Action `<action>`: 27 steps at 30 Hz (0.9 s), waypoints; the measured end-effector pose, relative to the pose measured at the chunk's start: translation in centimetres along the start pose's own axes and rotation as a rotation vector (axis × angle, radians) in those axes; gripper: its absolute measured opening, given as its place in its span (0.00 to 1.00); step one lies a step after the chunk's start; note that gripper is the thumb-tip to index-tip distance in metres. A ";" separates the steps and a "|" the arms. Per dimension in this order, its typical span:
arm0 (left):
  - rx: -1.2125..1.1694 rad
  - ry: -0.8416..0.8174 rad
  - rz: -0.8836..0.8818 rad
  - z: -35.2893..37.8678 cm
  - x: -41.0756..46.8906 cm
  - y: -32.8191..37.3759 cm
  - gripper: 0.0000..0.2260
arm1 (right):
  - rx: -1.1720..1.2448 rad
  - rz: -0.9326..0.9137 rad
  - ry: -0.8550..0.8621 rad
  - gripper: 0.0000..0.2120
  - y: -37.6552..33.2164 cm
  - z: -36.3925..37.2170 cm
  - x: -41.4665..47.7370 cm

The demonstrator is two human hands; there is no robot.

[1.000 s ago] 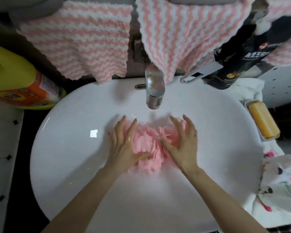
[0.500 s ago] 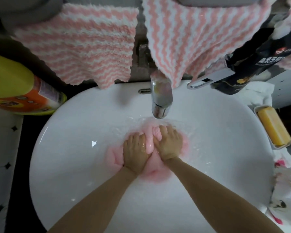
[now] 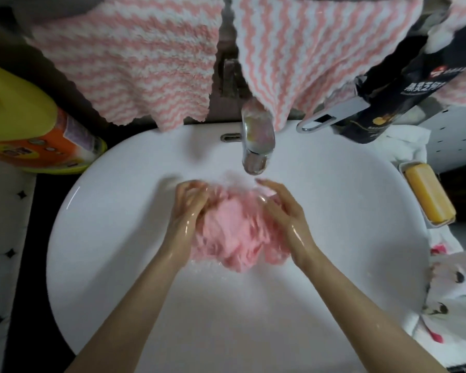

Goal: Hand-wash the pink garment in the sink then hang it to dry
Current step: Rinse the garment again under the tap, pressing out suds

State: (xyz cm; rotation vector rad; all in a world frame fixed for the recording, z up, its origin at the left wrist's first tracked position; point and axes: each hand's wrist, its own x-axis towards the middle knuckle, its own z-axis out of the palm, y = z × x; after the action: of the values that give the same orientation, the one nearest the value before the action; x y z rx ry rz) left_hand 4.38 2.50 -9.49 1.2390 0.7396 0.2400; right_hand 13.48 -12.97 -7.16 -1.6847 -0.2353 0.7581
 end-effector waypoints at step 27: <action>0.982 0.037 -0.030 1.6 4.2 -4.7 0.13 | -0.866 0.060 0.195 0.16 5.6 4.0 7.4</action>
State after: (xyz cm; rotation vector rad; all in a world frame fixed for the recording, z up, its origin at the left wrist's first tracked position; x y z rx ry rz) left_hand 7.46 1.97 -15.20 2.1472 0.9448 -0.1616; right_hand 15.37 -7.28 -15.25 -2.5766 -0.4136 0.5524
